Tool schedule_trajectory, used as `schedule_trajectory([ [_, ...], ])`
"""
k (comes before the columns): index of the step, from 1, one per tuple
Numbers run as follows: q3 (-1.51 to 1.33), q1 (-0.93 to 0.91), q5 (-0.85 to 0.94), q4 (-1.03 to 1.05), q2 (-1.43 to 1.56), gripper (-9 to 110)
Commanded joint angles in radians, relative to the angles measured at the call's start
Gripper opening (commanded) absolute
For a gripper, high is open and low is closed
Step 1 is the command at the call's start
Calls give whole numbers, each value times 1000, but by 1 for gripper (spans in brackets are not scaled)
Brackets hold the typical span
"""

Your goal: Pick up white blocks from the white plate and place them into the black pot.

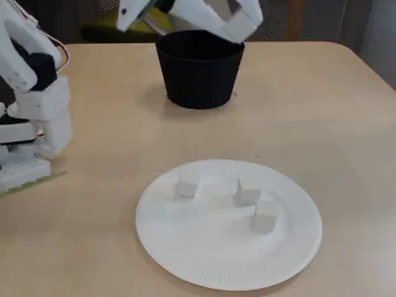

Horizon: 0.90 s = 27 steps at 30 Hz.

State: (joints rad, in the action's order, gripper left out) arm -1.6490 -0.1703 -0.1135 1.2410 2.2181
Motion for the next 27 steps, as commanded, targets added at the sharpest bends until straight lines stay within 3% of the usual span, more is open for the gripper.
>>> schedule_trajectory([
  [1,0,261,-40,23,78,-2],
  [5,-26,522,-6,-34,38,-2],
  [9,-69,658,77,-140,-81,-2],
  [15,-69,749,146,-272,-258,-2],
  [25,-69,831,149,-314,-374,-2],
  [27,-69,847,160,-305,-393,4],
])
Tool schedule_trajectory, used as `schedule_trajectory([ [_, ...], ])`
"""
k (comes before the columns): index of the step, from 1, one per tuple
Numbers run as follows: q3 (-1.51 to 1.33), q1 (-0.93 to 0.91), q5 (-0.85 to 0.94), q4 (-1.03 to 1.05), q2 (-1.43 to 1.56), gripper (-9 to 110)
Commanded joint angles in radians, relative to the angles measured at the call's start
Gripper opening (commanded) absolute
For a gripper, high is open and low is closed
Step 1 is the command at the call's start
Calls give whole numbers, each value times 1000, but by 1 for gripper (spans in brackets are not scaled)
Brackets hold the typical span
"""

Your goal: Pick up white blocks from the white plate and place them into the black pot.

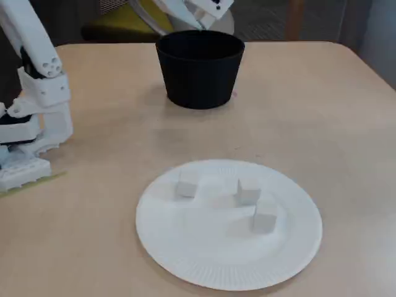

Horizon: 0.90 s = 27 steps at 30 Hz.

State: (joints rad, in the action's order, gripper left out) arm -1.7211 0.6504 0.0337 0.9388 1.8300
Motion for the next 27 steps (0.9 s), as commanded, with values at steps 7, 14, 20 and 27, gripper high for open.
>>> schedule_trajectory([
  [7,3,44,77,14,-21,24],
  [14,14,-58,89,81,-8,-2],
  [20,2,-407,176,273,95,-2],
  [27,-2,-738,376,327,115,-2],
])
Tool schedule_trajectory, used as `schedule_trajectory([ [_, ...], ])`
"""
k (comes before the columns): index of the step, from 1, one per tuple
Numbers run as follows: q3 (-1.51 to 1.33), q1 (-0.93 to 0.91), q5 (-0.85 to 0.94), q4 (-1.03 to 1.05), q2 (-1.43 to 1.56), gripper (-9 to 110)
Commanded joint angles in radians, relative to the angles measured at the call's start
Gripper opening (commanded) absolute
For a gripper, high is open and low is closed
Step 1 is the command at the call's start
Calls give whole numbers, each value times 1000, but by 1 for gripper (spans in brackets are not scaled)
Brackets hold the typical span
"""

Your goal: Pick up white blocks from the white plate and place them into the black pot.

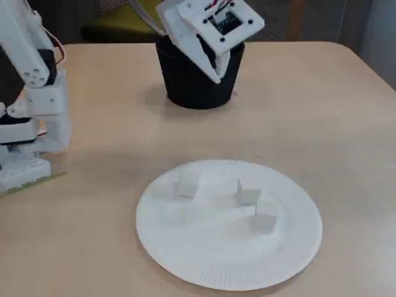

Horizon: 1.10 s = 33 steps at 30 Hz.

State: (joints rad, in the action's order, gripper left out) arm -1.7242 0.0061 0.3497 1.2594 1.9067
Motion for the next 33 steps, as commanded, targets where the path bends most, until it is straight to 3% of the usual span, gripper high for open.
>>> schedule_trajectory([
  [1,-3,-126,78,0,35,-2],
  [8,-21,-318,149,-54,-69,-2],
  [16,-11,-364,209,-123,-233,-2],
  [23,-11,-350,222,-147,-278,17],
  [33,-2,-330,176,-222,-328,23],
])
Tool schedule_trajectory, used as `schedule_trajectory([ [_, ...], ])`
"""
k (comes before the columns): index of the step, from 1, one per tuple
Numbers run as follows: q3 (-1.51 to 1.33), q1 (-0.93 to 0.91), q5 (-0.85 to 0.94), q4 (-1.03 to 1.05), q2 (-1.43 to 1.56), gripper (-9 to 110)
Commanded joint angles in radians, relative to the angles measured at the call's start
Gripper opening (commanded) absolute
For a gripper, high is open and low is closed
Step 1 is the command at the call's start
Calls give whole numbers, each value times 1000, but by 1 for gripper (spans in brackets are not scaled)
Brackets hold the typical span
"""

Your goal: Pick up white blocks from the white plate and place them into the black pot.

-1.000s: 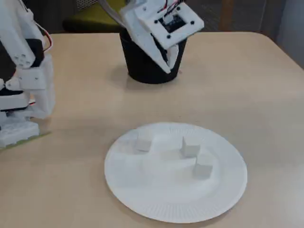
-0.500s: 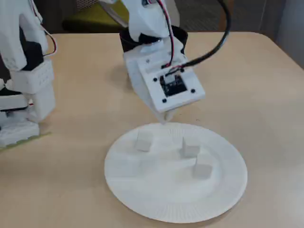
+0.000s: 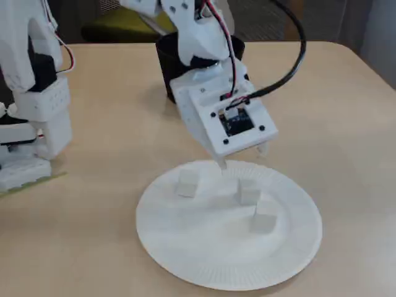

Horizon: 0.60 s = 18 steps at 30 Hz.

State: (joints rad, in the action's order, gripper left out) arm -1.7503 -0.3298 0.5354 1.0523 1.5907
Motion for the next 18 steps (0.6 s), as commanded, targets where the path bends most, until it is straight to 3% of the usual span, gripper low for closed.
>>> schedule_trajectory([
  [1,31,6,-11,-14,-29,24],
  [18,184,-5,-26,3,-227,30],
])
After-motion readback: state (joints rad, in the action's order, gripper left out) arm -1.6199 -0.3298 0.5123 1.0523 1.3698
